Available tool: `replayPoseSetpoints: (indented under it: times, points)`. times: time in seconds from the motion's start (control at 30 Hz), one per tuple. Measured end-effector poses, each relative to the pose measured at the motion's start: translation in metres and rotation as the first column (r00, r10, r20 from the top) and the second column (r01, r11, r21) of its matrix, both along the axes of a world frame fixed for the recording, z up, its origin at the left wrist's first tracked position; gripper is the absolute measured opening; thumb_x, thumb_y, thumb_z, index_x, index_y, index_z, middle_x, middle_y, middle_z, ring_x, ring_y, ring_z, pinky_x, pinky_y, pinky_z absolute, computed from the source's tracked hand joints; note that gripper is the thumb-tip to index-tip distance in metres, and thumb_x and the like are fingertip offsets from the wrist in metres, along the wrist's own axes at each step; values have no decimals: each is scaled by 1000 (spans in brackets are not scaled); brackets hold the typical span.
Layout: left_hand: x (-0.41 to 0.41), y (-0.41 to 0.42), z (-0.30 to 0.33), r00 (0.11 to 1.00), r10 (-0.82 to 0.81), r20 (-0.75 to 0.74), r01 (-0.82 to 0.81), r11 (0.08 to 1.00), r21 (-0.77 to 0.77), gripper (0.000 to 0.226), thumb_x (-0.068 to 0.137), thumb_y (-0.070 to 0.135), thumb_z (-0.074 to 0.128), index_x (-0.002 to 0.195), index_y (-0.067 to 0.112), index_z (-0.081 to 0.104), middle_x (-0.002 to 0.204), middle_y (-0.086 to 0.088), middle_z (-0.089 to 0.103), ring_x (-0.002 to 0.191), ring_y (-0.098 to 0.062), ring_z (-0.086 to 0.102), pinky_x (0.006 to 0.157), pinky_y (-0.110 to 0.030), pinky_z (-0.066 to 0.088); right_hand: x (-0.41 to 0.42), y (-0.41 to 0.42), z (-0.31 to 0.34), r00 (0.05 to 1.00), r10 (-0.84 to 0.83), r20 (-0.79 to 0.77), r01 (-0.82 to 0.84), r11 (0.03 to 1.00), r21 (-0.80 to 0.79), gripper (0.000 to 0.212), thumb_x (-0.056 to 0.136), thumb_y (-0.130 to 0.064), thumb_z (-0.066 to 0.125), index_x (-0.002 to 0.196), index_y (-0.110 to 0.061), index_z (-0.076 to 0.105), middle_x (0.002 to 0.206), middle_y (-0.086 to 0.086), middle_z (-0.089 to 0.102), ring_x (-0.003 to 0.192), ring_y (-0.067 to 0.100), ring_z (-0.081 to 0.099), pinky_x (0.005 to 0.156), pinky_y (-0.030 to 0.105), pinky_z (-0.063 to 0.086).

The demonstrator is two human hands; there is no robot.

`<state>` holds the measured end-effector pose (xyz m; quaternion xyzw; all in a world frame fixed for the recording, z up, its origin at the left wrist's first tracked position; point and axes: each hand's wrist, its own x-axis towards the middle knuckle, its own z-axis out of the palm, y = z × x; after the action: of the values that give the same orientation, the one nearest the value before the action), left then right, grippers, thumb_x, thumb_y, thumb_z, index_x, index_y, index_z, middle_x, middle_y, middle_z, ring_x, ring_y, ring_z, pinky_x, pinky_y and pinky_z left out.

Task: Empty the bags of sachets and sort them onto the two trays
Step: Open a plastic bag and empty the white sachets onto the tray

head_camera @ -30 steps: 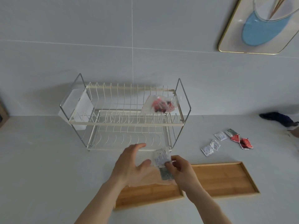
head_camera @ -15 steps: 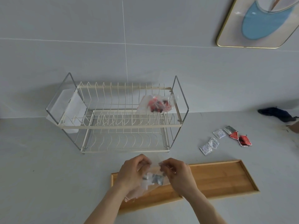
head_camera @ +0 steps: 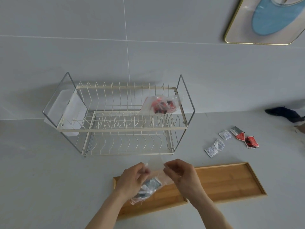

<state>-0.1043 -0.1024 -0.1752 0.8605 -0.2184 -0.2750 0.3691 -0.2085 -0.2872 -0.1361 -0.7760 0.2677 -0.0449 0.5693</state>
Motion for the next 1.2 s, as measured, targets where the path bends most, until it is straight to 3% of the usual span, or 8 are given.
replayPoseSetpoints:
  times: [0.2, 0.3, 0.47, 0.57, 0.67, 0.77, 1.03, 1.2]
  points:
    - [-3, -5, 3, 991, 26, -131, -46, 987, -152, 15, 96, 14, 60, 90, 27, 65, 95, 12, 74, 96, 2, 69, 90, -25, 56, -15, -7, -15, 990, -54, -129, 97, 930, 354, 53, 74, -16, 89, 119, -36, 71, 110, 5, 74, 99, 15, 73, 97, 38, 56]
    - [-5, -5, 3, 989, 21, -149, -51, 979, -195, 13, 96, 12, 60, 93, 23, 66, 96, 8, 75, 97, -2, 69, 89, -23, 54, -22, -5, -24, 988, -35, -154, 100, 892, 441, 31, 76, -9, 86, 104, -21, 79, 106, 24, 74, 88, 23, 72, 94, 49, 57]
    - [-4, -2, -3, 988, 75, -138, -101, 976, -192, 11, 93, 29, 66, 104, 29, 65, 110, 19, 72, 106, 5, 65, 91, -17, 53, -21, -4, -27, 984, -97, -149, 132, 960, 248, 7, 80, -14, 83, 83, -18, 78, 75, 1, 74, 80, 20, 69, 83, 44, 56]
    - [-3, -1, -7, 995, 54, -86, -61, 995, -78, 17, 93, 24, 67, 107, 32, 63, 113, 23, 68, 107, 3, 63, 95, -22, 53, -16, -6, -18, 994, -64, -89, 79, 982, 170, 7, 81, -13, 80, 81, -14, 74, 77, 12, 72, 74, 23, 66, 76, 43, 55]
    - [-6, -4, -7, 998, 62, -22, -63, 997, -34, 12, 95, 23, 63, 105, 29, 63, 107, 25, 66, 95, 13, 59, 84, -6, 49, -12, -10, -12, 1000, -16, -27, 17, 999, 27, 17, 81, -14, 78, 74, -10, 63, 64, -2, 58, 64, 14, 50, 64, 31, 41]
    - [-6, -7, -5, 996, 90, 17, -90, 996, -26, 10, 97, 21, 60, 103, 29, 63, 103, 25, 65, 87, 18, 55, 68, 6, 40, -8, -13, -6, 999, -23, 29, 24, 999, -25, 21, 83, -7, 76, 70, -13, 61, 63, -10, 57, 62, 11, 51, 63, 28, 42]
    - [-6, -21, -8, 997, 76, 17, -75, 997, -22, 11, 99, 25, 56, 101, 36, 56, 107, 24, 61, 112, -2, 59, 79, -12, 43, -12, -26, 7, 993, -78, 86, 91, 984, -157, 23, 84, -5, 77, 70, -19, 65, 63, -11, 62, 56, 8, 52, 58, 19, 44]
    - [-7, -31, -5, 999, 42, 34, -42, 999, -3, 12, 100, 29, 53, 112, 25, 55, 126, 10, 65, 119, -10, 62, 82, -15, 45, -14, -34, 19, 989, -88, 120, 114, 967, -229, 19, 83, -10, 77, 73, -21, 65, 69, 0, 68, 64, 26, 65, 63, 35, 54]
